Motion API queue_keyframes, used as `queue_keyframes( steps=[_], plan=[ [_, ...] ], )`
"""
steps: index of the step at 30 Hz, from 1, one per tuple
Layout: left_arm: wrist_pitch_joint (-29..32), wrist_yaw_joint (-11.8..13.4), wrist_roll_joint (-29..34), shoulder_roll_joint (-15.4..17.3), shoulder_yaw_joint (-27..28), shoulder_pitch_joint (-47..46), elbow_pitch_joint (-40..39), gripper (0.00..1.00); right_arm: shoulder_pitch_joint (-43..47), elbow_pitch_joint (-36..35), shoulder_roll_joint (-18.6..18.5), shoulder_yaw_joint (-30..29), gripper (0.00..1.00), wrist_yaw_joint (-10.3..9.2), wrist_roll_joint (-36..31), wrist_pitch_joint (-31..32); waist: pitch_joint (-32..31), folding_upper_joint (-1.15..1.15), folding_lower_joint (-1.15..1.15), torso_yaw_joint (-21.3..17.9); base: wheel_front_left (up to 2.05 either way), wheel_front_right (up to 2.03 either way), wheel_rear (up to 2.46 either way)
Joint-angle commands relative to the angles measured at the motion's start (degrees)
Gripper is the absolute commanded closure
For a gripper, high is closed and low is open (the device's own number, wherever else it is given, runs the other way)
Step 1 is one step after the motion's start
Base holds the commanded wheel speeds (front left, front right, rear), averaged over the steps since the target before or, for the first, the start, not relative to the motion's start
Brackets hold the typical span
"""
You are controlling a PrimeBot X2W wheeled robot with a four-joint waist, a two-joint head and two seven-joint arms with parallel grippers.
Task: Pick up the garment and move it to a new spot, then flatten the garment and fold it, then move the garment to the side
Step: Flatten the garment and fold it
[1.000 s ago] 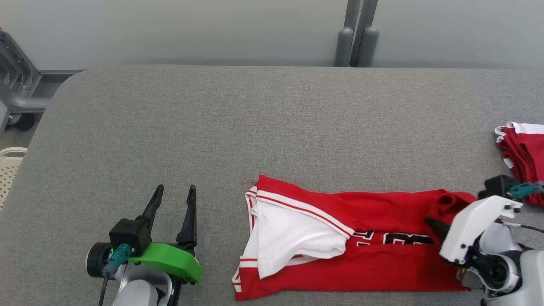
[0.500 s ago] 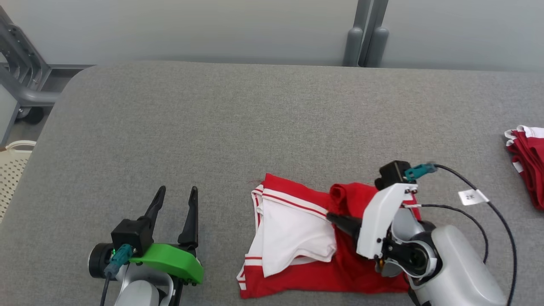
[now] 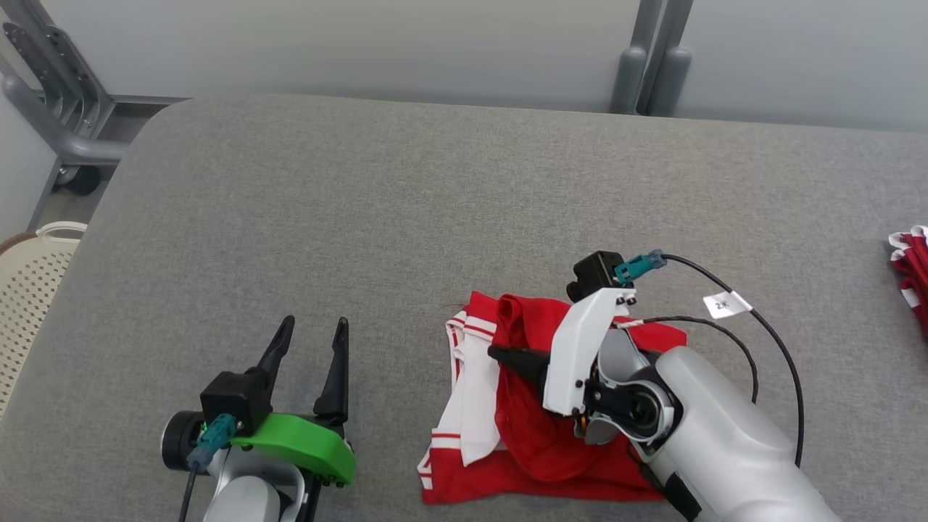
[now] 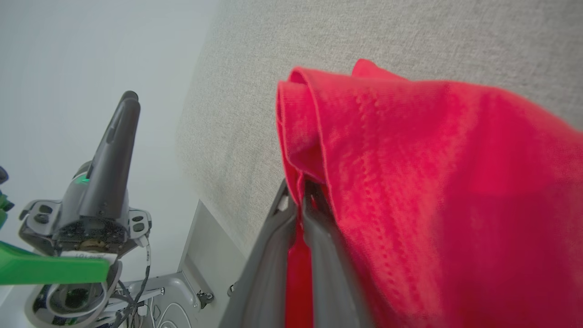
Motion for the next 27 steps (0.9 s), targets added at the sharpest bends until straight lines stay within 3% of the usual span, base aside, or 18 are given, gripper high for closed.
queue_keyframes(
  steps=[1, 11, 12, 13, 23, 27],
  plan=[
    [-0.03, 0.27, -0.36, 0.09, -0.04, -0.82, 0.10, 0.00, -0.98, 0.67, -0.13, 0.53, 1.00, 0.00, 0.85, -0.64, 0.14, 0.00, 0.00, 0.36, 0.00, 0.00, 0.00],
    [-0.03, 0.51, -1.07, 0.09, -1.02, -1.34, 0.29, 0.00, -8.32, 10.73, -0.10, 11.78, 1.00, 0.00, 10.18, -5.89, 0.47, 0.00, 0.00, 2.41, 0.00, 0.00, 0.00],
    [-0.03, 0.60, -1.08, 0.09, -0.97, -1.30, 0.26, 0.00, -8.81, 11.31, -0.12, 12.84, 0.66, 0.00, 10.87, -6.17, 0.50, 0.00, 0.00, 2.47, 0.00, 0.00, 0.00],
    [-0.03, 0.58, -1.06, 0.09, -0.87, -1.22, 0.21, 0.00, -9.30, 12.08, -0.18, 13.32, 0.00, 0.00, 11.74, -7.01, 0.51, 0.00, 0.00, 2.47, 0.00, 0.00, 0.00],
    [-0.03, 0.84, -0.31, 0.09, 0.51, -0.38, -0.19, 0.00, -14.99, 11.09, -0.15, 17.03, 0.00, 0.00, 18.86, -12.64, 0.39, 0.00, 0.00, 0.84, 0.00, 0.00, 0.00],
    [-0.03, 0.83, -0.10, 0.09, 0.79, 0.00, -0.34, 0.00, -17.12, 11.59, -0.21, 14.90, 0.00, 0.00, 16.07, -15.42, -0.02, 0.00, 0.00, -0.15, 0.00, 0.00, 0.00]
  ],
)
